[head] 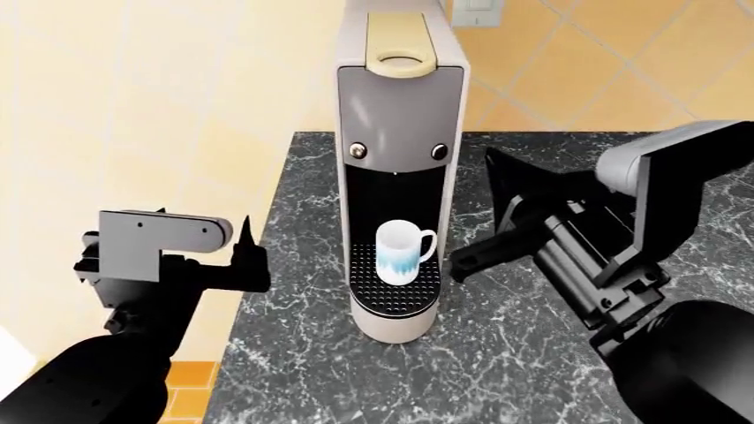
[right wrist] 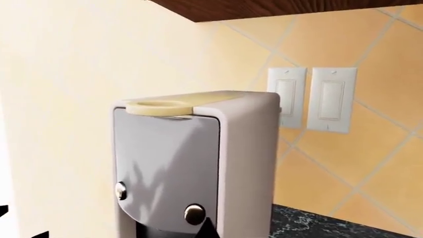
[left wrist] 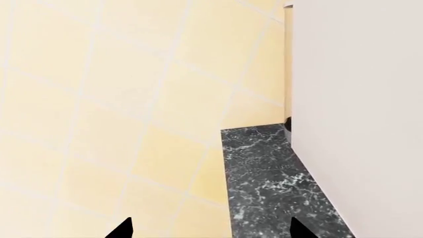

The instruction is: Press the button on the coffee machine to serve coffee.

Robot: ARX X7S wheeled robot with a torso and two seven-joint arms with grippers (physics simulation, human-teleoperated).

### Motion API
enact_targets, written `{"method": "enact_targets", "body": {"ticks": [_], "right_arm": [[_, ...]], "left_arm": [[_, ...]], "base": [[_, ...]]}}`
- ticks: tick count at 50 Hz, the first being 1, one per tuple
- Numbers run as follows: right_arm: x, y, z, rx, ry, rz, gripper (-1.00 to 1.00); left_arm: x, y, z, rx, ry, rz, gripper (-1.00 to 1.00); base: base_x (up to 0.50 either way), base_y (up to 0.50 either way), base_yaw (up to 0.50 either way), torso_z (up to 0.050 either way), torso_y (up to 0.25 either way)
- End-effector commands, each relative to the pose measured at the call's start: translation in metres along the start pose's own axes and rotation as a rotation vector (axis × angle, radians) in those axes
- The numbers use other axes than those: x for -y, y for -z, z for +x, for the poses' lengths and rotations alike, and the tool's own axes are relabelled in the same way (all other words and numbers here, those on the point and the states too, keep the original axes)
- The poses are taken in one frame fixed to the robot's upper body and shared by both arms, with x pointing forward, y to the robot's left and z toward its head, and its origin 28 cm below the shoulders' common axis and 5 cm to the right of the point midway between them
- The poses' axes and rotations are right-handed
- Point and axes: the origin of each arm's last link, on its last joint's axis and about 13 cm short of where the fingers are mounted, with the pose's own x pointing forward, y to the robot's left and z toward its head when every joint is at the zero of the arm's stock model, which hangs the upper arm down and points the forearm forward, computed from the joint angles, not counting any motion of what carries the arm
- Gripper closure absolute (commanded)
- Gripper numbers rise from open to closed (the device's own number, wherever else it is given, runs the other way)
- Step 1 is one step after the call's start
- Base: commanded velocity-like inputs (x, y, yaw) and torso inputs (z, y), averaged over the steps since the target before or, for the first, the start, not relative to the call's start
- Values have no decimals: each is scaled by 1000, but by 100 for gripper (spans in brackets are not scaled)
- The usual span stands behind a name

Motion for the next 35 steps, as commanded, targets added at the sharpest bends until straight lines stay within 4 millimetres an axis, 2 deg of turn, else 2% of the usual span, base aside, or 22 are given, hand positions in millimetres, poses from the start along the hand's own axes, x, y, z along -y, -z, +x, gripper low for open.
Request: {"method": "enact_targets", "body": {"ticks": [1, 35], "right_arm": [[0, 2, 8, -14, -21, -2, 100], [-5, 14, 19, -51, -79, 36, 100]], "left_arm": [[0, 1, 1, -2, -1, 1, -100], [1, 5, 1, -7, -2, -1, -100]], "base": [[0, 0, 0, 0, 0], [0, 0, 0, 0, 0]]}}
